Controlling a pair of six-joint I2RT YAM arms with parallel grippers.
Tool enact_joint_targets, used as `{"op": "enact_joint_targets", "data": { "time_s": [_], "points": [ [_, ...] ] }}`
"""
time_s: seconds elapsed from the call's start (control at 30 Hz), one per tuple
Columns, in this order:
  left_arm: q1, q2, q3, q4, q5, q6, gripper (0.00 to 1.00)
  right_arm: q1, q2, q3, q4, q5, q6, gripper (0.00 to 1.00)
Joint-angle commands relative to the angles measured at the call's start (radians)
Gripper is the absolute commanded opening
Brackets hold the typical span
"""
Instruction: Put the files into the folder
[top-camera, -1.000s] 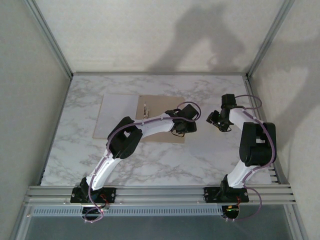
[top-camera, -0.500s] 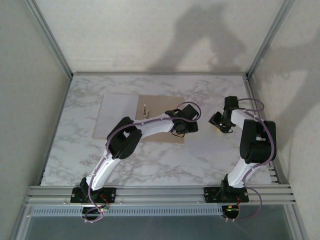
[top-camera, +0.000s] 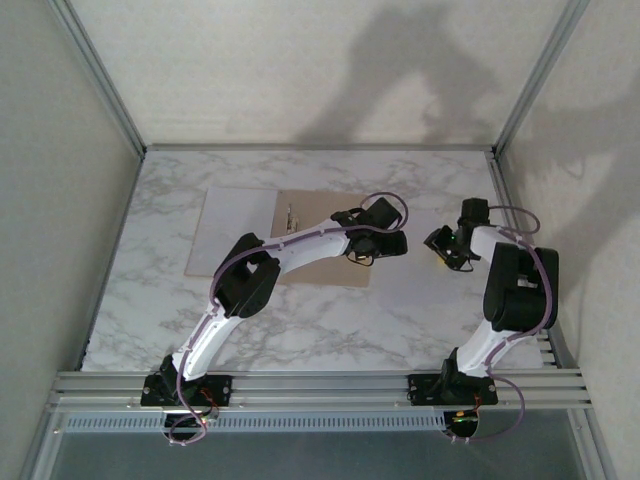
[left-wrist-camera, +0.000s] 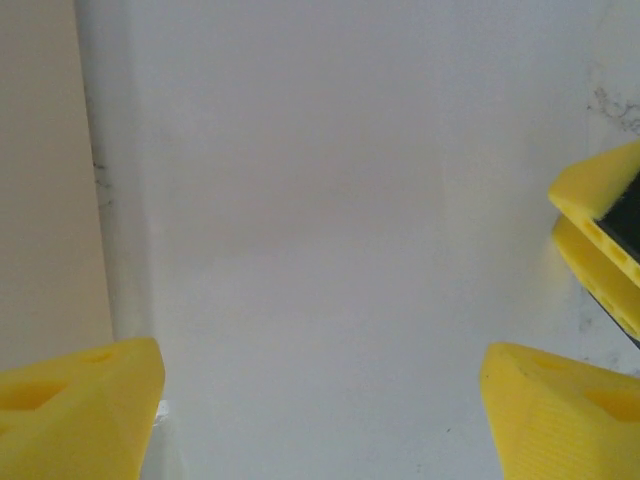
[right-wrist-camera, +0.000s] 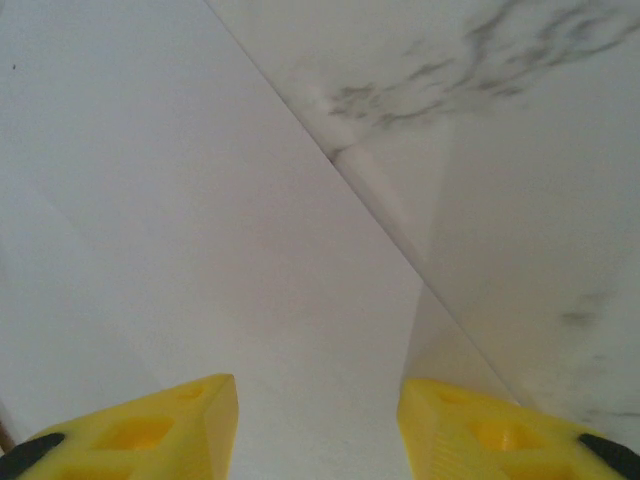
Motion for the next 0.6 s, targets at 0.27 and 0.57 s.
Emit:
{"op": "enact_joint_targets", "data": {
  "time_s": [0.27,0.57],
  "points": [
    [0.003,0.069,0.094,-0.087,-0.018,0.033,0.68,-0.059,-0.061,-0.076,-0.023,-0.044,0.027,0.49],
    [-0.018,0.096,0.129,-0.145,-0.045,0.034,0.58,-0.060,-0.156,-0.065,-0.097,-0.069,0.007,0.55]
  ]
}}
